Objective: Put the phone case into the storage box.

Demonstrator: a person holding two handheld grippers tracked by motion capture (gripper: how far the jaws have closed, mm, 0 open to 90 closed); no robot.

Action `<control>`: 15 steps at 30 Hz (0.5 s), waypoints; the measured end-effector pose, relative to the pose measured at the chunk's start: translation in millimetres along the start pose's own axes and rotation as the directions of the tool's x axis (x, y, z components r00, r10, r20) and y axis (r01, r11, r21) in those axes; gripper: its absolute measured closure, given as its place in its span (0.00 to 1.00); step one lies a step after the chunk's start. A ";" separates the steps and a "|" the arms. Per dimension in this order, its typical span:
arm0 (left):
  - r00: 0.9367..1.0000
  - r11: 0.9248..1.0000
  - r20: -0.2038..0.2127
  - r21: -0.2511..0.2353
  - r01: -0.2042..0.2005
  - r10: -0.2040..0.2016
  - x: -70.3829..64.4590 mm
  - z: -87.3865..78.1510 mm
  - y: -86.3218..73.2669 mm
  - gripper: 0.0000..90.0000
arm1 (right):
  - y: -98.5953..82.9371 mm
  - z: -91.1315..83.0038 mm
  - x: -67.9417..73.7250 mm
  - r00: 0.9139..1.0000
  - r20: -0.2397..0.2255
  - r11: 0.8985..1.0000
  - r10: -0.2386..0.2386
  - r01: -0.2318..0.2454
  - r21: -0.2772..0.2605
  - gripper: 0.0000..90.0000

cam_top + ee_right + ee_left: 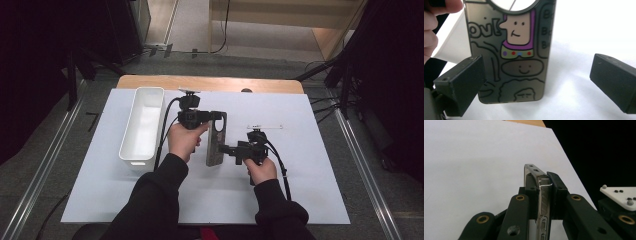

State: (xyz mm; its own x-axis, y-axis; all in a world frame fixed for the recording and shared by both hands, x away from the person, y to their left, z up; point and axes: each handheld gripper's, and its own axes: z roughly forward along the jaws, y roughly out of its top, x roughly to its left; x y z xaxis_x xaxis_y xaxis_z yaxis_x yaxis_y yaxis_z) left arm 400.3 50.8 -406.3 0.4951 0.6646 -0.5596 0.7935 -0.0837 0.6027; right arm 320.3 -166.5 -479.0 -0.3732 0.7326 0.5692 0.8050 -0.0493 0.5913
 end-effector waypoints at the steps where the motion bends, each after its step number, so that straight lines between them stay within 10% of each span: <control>1: 1.000 1.000 -0.002 0.003 -0.001 0.001 0.9 -0.3 0.3 0.88 | 1.0 -0.9 -0.6 1.000 0.001 1.000 -0.001 0.001 -0.001 0.00; 15: 1.000 0.999 0.022 0.037 -0.023 0.022 6.9 -14.0 5.9 0.88 | 6.6 -10.6 1.7 0.996 -0.006 0.995 -0.091 0.091 0.038 0.00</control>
State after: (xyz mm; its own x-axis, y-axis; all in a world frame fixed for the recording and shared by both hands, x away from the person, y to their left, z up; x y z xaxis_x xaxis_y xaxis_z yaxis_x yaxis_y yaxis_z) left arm 403.4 65.3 -398.6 0.5204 0.6460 -0.5585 0.7943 -0.1261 0.5943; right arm 320.1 -172.8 -468.0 -0.4474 0.7300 0.5166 0.7846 0.0432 0.6184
